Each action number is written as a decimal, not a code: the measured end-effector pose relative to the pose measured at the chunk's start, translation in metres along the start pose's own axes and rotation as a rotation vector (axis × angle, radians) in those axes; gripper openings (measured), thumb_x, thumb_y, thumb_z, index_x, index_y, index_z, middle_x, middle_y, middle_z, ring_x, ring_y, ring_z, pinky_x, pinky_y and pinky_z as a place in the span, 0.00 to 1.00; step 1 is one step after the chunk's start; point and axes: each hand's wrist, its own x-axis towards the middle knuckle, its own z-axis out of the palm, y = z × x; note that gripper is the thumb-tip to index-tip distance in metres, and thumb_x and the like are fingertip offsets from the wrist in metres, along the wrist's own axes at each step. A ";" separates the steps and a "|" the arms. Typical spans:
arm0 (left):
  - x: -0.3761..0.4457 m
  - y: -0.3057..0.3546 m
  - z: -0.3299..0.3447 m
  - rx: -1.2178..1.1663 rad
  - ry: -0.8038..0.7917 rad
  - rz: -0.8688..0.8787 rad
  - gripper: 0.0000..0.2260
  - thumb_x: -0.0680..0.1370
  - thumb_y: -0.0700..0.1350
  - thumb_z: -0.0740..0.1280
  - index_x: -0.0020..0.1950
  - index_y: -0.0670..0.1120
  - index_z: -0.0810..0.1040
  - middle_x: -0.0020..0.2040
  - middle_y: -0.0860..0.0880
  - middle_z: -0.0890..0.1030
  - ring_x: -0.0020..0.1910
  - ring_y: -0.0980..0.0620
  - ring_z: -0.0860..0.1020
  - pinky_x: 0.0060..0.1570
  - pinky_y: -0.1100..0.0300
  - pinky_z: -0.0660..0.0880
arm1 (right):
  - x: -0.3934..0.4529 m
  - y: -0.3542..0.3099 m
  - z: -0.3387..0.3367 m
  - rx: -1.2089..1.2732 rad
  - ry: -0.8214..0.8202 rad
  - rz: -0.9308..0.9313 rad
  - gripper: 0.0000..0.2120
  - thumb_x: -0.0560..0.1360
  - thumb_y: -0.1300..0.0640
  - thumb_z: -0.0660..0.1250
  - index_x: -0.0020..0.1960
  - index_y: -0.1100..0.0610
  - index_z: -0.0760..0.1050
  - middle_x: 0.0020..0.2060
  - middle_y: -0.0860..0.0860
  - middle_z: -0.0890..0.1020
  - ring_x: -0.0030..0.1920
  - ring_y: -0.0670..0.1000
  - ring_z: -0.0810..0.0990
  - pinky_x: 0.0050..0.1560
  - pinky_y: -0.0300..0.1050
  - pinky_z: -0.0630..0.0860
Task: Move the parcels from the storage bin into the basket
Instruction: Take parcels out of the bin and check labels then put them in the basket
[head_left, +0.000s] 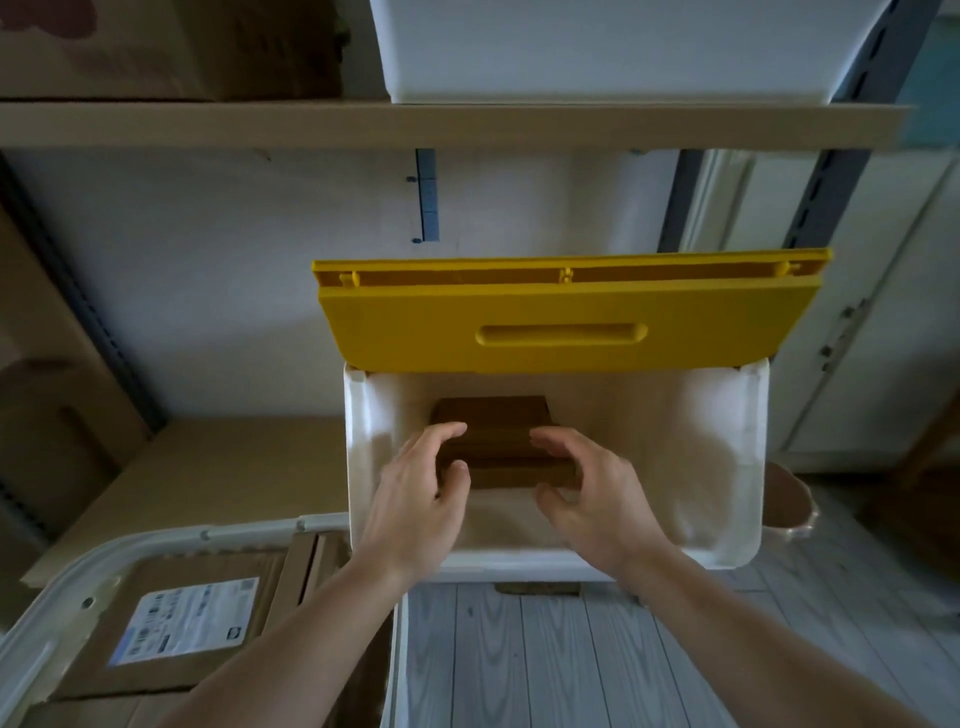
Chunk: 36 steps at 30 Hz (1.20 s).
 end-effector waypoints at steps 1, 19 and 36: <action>0.004 -0.003 0.004 0.001 -0.013 -0.046 0.18 0.84 0.47 0.60 0.74 0.55 0.70 0.59 0.62 0.77 0.55 0.65 0.78 0.60 0.65 0.74 | 0.004 0.004 0.001 -0.008 0.000 0.014 0.27 0.75 0.61 0.71 0.72 0.49 0.73 0.64 0.39 0.78 0.64 0.36 0.73 0.61 0.25 0.65; 0.115 -0.056 0.082 -0.148 -0.017 -0.479 0.26 0.74 0.48 0.67 0.72 0.46 0.72 0.66 0.43 0.79 0.66 0.40 0.76 0.61 0.51 0.75 | 0.105 0.068 0.059 -0.008 -0.118 0.357 0.31 0.70 0.56 0.69 0.73 0.50 0.69 0.64 0.53 0.77 0.65 0.56 0.76 0.62 0.52 0.76; 0.143 -0.079 0.122 -0.162 -0.154 -0.628 0.29 0.78 0.50 0.67 0.79 0.47 0.65 0.80 0.46 0.60 0.73 0.40 0.68 0.61 0.55 0.69 | 0.145 0.101 0.070 0.410 0.117 0.676 0.15 0.78 0.58 0.67 0.58 0.68 0.79 0.55 0.65 0.82 0.51 0.61 0.81 0.53 0.59 0.79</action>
